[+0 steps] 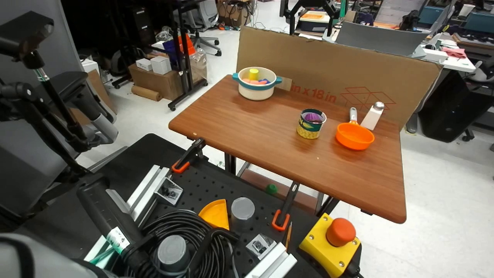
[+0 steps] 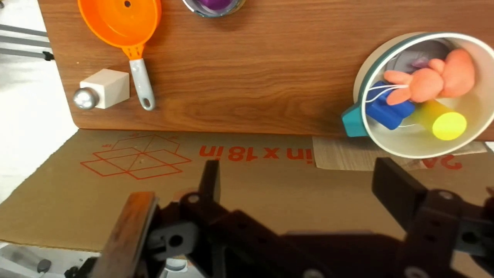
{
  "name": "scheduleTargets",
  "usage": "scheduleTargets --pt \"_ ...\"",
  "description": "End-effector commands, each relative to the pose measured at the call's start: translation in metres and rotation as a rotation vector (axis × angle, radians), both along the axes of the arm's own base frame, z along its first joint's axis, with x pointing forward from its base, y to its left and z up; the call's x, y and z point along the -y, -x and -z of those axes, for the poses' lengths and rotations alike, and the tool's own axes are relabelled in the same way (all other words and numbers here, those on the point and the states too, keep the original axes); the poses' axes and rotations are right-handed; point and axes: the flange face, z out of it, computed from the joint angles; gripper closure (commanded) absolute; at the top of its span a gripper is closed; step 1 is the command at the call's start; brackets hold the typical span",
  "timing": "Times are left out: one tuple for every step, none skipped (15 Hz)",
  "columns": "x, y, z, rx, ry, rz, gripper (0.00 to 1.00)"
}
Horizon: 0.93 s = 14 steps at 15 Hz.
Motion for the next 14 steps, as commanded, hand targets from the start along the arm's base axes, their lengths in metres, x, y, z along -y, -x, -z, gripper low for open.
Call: scheduleTargets --pt "-0.025 0.001 0.009 -0.025 -0.012 -0.095 0.00" --pt "-0.033 0.004 0.012 -0.026 -0.016 -0.130 0.00" --pt "-0.039 0.008 0.014 -0.030 -0.026 -0.165 0.00" --pt "-0.046 0.010 0.015 -0.037 -0.038 -0.203 0.00" --pt "-0.051 0.013 0.017 -0.039 -0.046 -0.234 0.00" --pt "-0.055 0.015 0.019 -0.048 -0.060 -0.272 0.00" --pt "-0.058 0.017 0.021 -0.057 -0.075 -0.308 0.00" --pt "-0.061 0.019 0.024 -0.064 -0.084 -0.339 0.00" --pt "-0.062 0.018 0.027 -0.068 -0.092 -0.363 0.00" --pt "-0.064 0.017 0.029 -0.068 -0.092 -0.383 0.00" --pt "-0.065 0.017 0.032 -0.070 -0.089 -0.397 0.00" --pt "-0.066 0.016 0.034 -0.064 -0.084 -0.411 0.00" --pt "-0.067 0.016 0.038 -0.053 -0.077 -0.423 0.00" --pt "-0.068 0.015 0.042 -0.043 -0.073 -0.432 0.00"
